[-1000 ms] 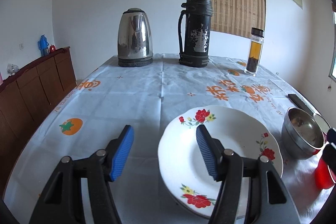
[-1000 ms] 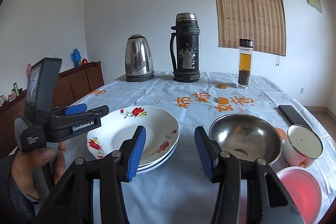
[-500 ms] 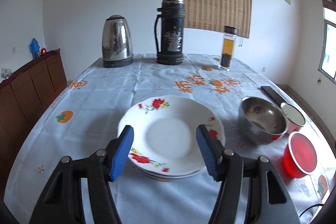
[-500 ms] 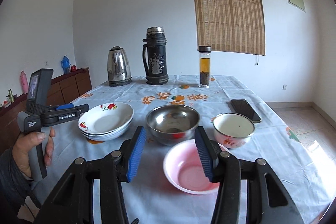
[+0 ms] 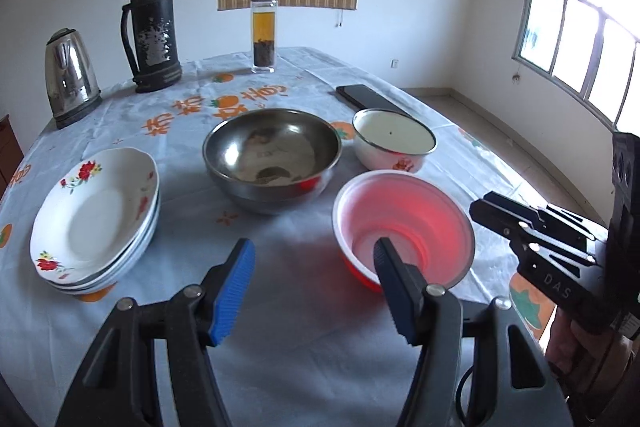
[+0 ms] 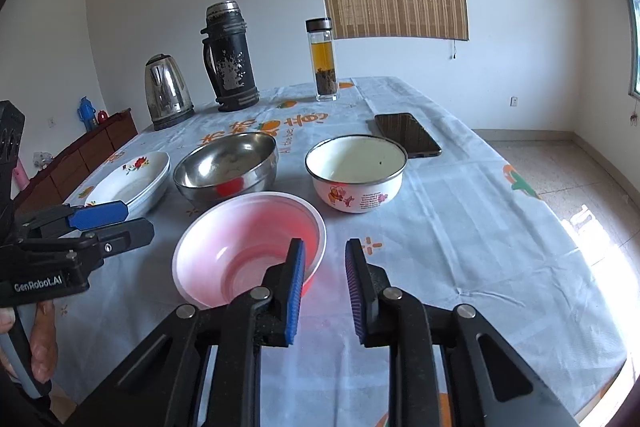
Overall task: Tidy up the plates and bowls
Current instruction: 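Move the left gripper to the rim of the pink-lined red bowl, then close the left gripper on the pink bowl rim and lift it, then carry the pink bowl with the left gripper over the steel bowl, then lower the pink bowl into the steel bowl with the left gripper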
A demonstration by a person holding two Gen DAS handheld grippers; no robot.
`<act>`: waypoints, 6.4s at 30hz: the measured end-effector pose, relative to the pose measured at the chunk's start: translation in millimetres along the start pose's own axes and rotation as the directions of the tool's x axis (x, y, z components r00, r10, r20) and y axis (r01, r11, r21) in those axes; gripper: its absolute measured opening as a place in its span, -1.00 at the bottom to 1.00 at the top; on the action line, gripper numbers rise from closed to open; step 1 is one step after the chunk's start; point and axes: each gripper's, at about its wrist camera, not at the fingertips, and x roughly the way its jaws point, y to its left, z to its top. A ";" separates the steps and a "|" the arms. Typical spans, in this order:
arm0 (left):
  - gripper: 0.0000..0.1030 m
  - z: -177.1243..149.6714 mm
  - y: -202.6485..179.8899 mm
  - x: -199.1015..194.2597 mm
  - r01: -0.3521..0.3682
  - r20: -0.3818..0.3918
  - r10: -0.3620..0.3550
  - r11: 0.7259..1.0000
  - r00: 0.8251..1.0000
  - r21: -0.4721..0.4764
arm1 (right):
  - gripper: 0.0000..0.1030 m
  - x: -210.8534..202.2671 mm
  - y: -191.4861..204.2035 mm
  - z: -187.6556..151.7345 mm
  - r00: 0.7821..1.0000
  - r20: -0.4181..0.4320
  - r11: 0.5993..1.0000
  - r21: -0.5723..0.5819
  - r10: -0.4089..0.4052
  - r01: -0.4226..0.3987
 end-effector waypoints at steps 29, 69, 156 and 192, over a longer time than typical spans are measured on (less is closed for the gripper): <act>-0.73 -2.1 -15.3 30.5 0.048 -0.065 -0.049 0.999 0.997 -0.010 | -0.81 13.1 8.5 -3.2 0.999 -0.006 0.999 -0.034 0.038 -0.038; -0.74 35.7 12.1 -4.5 0.001 0.085 0.003 0.999 0.996 -0.054 | -0.82 -19.4 41.0 38.9 0.980 0.183 0.994 -0.096 0.074 -0.057; -0.74 74.1 92.9 71.8 0.049 0.000 -0.051 0.969 0.999 -0.244 | -0.78 93.8 66.9 96.2 0.999 -0.010 0.990 -0.131 0.048 -0.049; -0.74 71.7 85.9 82.9 0.001 -0.054 -0.011 0.981 0.998 -0.192 | -0.76 109.4 63.8 93.2 0.995 -0.086 0.991 -0.121 0.045 -0.056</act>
